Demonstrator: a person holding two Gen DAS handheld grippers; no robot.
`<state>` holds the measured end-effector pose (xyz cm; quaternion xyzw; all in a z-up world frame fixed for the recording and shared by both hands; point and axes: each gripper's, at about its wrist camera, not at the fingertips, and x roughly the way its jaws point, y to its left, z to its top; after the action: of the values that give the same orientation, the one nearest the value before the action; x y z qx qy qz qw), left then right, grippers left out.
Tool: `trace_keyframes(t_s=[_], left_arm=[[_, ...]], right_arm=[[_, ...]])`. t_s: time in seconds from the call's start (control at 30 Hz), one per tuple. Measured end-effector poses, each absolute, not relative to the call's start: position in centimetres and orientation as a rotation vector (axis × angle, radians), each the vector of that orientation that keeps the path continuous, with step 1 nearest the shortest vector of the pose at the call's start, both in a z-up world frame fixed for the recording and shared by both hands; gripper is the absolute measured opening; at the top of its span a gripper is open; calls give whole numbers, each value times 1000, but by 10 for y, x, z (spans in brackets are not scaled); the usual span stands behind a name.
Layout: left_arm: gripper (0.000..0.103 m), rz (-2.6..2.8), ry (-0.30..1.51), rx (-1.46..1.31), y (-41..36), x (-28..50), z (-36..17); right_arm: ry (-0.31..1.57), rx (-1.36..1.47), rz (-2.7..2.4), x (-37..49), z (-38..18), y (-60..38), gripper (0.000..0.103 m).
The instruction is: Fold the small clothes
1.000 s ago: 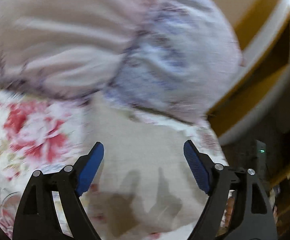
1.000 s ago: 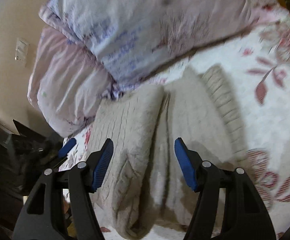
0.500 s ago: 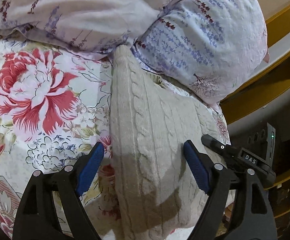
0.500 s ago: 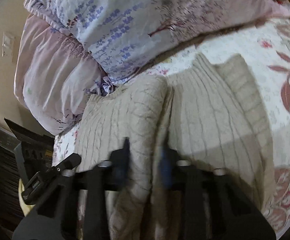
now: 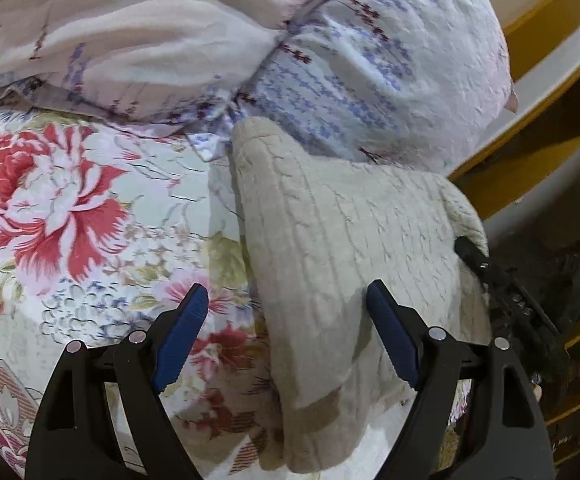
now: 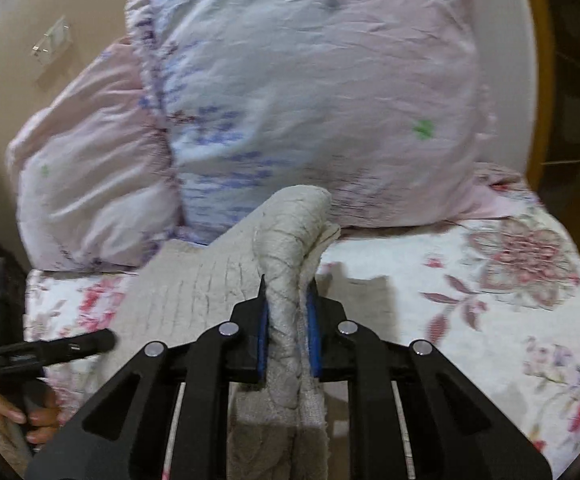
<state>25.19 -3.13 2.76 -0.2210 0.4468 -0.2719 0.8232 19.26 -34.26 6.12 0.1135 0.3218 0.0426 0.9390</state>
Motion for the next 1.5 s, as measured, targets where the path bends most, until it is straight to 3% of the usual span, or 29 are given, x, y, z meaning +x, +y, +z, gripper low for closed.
trace_keyframes(t_s=[0.33, 0.5, 0.73, 0.8, 0.93, 1.03, 1.1, 1.13, 1.17, 1.23, 1.4, 1.5], left_arm=[[78, -665, 963, -432, -60, 246, 25], [78, -679, 965, -437, -69, 238, 18], [78, -682, 966, -467, -68, 225, 18], [78, -685, 969, -469, -68, 221, 20], [78, -679, 964, -472, -68, 212, 22], [70, -678, 977, -474, -70, 208, 18], [61, -681, 994, -477, -73, 205, 15], [60, -682, 1000, -476, -74, 204, 13], [58, -673, 1000, -474, -75, 203, 12], [53, -663, 997, -470, -74, 203, 11], [29, -674, 1001, -471, -70, 197, 8], [23, -669, 1000, -464, -71, 190, 4]], right_arm=[[680, 285, 9, 182, 37, -382, 15], [824, 354, -22, 206, 0, -399, 18], [810, 498, 13, 183, 8, -421, 51], [794, 563, 55, 167, 11, -428, 53], [800, 613, 109, 139, 9, -432, 53], [820, 609, 125, 126, 2, -428, 52], [838, 594, 133, 122, -5, -422, 43], [842, 588, 137, 123, -8, -421, 28], [849, 580, 146, 123, -10, -418, 25], [831, 545, 139, 121, -8, -413, 20], [702, 473, 126, 104, 20, -410, 16], [749, 458, 84, 103, 11, -415, 15]])
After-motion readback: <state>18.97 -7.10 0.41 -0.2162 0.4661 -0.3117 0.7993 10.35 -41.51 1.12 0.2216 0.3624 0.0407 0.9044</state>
